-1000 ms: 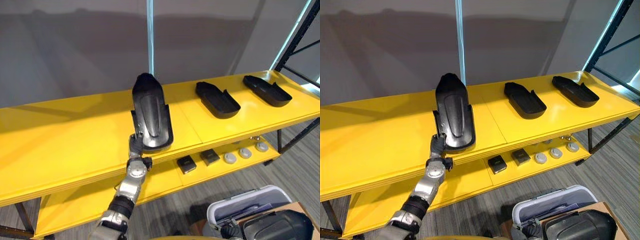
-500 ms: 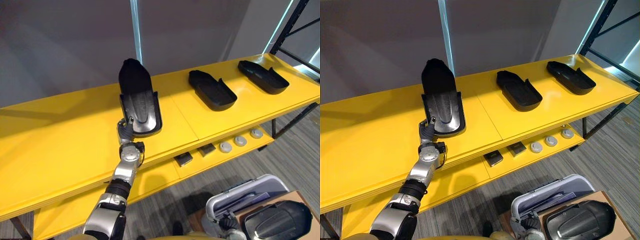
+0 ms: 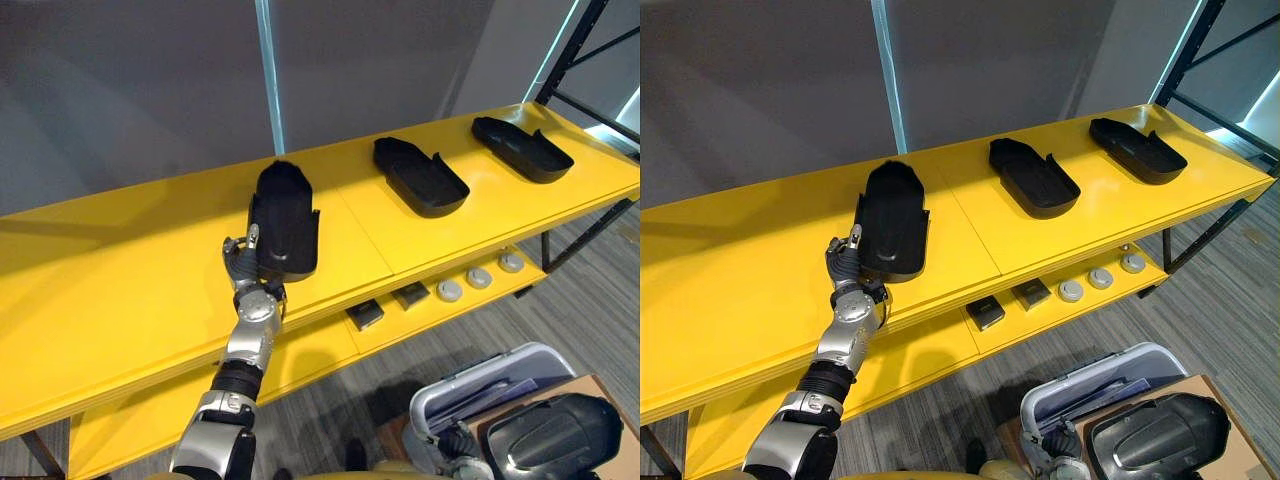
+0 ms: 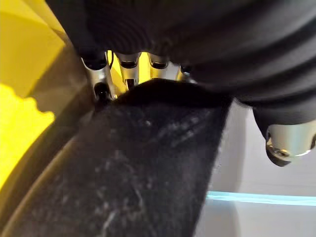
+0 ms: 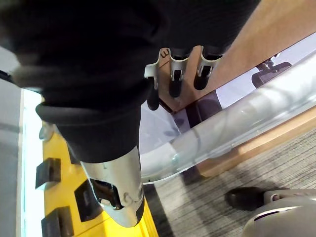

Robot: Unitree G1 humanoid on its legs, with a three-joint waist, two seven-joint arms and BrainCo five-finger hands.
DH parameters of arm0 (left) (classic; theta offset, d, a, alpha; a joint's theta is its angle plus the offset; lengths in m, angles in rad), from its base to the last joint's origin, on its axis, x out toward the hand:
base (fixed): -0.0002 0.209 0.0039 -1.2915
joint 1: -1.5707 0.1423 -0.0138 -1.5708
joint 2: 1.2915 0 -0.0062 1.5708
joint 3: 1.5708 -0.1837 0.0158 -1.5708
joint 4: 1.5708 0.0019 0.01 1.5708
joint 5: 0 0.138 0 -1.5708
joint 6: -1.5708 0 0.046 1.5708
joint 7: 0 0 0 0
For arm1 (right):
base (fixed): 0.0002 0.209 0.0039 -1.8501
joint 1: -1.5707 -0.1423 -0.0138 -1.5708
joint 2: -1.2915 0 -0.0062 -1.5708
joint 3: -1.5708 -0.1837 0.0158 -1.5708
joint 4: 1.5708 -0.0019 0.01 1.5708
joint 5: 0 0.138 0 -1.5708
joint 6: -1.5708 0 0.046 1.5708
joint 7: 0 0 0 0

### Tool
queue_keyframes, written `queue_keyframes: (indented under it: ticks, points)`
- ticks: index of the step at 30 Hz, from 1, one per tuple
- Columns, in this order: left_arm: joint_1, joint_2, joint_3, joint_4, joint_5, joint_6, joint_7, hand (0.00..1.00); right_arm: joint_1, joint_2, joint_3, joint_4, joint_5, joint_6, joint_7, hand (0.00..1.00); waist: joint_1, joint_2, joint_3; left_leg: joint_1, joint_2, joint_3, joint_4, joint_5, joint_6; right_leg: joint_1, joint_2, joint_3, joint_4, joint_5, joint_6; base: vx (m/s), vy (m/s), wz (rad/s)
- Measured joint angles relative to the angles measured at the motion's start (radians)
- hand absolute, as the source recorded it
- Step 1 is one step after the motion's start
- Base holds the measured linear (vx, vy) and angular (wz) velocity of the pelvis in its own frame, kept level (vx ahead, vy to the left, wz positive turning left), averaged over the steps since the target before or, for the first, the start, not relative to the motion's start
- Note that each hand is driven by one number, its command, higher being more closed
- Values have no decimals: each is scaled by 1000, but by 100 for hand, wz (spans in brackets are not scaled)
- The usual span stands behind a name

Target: Walk over and take plastic housings, then place them on the shelf

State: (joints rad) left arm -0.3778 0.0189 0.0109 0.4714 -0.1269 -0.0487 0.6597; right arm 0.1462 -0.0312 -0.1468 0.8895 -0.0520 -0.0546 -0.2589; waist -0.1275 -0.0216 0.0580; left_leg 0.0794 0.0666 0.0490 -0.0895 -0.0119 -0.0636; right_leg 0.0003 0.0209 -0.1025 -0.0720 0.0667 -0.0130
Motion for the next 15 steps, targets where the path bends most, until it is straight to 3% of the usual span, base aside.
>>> queue_keyframes:
  ticks: [15]
  points:
    - [92,-30,-97,-85,-16,-29,-36,0,1,-4,0,0,0,15,-1,0,5,3,-2,3,2,1,2,0,0,3,1,2,3,-6,8,-10,2,0]
